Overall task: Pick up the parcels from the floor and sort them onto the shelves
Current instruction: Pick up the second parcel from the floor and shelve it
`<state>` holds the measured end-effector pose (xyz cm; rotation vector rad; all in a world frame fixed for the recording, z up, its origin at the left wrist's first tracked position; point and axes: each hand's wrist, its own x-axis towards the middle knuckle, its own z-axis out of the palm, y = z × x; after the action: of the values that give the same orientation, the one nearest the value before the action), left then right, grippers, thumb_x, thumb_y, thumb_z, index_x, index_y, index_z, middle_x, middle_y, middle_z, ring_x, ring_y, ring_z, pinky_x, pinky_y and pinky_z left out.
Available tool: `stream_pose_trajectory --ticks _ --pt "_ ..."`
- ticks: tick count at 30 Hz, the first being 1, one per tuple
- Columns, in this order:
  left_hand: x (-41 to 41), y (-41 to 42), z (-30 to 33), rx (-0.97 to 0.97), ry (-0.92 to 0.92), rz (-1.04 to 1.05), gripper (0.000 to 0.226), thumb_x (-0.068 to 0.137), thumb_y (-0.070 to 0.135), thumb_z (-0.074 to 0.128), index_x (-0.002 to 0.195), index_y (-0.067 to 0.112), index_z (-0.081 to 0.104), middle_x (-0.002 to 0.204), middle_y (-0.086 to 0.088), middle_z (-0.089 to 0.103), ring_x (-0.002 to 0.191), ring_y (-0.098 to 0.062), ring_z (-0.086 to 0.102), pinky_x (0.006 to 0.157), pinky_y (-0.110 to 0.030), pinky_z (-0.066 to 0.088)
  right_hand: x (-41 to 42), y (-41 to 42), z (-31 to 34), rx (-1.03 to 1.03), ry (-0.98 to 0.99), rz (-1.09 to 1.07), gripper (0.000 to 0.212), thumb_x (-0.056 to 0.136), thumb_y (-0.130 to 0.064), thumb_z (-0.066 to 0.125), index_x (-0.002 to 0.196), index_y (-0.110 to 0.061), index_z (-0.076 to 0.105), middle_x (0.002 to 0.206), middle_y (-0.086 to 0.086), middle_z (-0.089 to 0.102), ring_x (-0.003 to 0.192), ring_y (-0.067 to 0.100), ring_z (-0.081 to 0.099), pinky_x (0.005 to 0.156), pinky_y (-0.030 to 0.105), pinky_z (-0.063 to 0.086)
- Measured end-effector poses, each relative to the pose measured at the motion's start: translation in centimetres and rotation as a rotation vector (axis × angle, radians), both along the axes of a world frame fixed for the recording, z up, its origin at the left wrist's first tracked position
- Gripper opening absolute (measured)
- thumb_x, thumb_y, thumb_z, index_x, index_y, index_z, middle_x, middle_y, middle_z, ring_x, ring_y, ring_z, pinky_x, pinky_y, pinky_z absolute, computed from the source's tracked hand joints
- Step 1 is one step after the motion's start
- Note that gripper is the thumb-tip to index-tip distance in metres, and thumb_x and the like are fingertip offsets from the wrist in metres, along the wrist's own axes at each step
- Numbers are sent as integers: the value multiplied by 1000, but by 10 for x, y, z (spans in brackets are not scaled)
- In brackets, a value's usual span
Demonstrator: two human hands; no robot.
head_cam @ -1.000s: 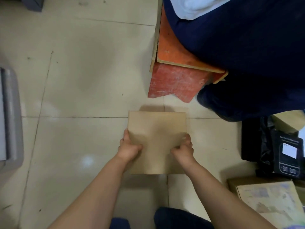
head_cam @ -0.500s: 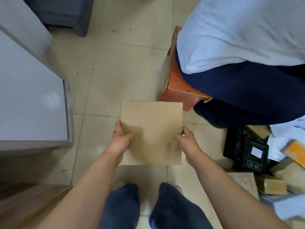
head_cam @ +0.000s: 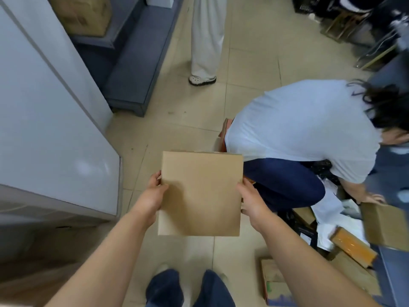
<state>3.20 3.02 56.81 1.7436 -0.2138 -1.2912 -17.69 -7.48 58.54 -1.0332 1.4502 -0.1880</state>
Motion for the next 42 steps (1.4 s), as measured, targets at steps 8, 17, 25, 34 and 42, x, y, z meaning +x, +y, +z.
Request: stream_pose_trajectory --ticks 8,17,25,34,42 --pt "20 31 95 -44 -32 -75 27 96 30 35 120 37 46 121 2 55 95 -10 53 81 -33 41 13 20 87 31 -31 -52 58 63 -69 47 113 -42 56 127 -8 55 109 12 56 90 43 50" --pt "62 71 138 -56 -50 57 43 97 44 31 125 16 47 124 -7 51 110 -22 49 97 -39 39 42 39 136 7 -39 19 64 89 -66 26 137 -26 40 124 2 56 121 22 49 108 52 34" --pt "99 99 155 -85 -60 147 38 96 47 29 113 23 52 111 -5 54 105 -27 52 85 -45 50 76 52 148 88 -101 29 60 85 -72 23 99 -21 53 103 6 59 96 22 59 93 50 40" --pt "128 122 162 -175 -161 16 32 97 40 29 126 37 43 123 2 45 105 -15 45 82 -38 47 109 63 155 125 -179 -17 45 85 -64 41 103 -25 56 104 3 63 103 25 60 98 59 42" --pt "137 126 168 -221 -205 89 30 93 46 39 117 30 41 109 3 47 98 -16 46 91 -40 40 140 72 161 49 -275 -114 23 85 -26 47 101 -17 60 100 7 64 95 27 61 88 47 50"
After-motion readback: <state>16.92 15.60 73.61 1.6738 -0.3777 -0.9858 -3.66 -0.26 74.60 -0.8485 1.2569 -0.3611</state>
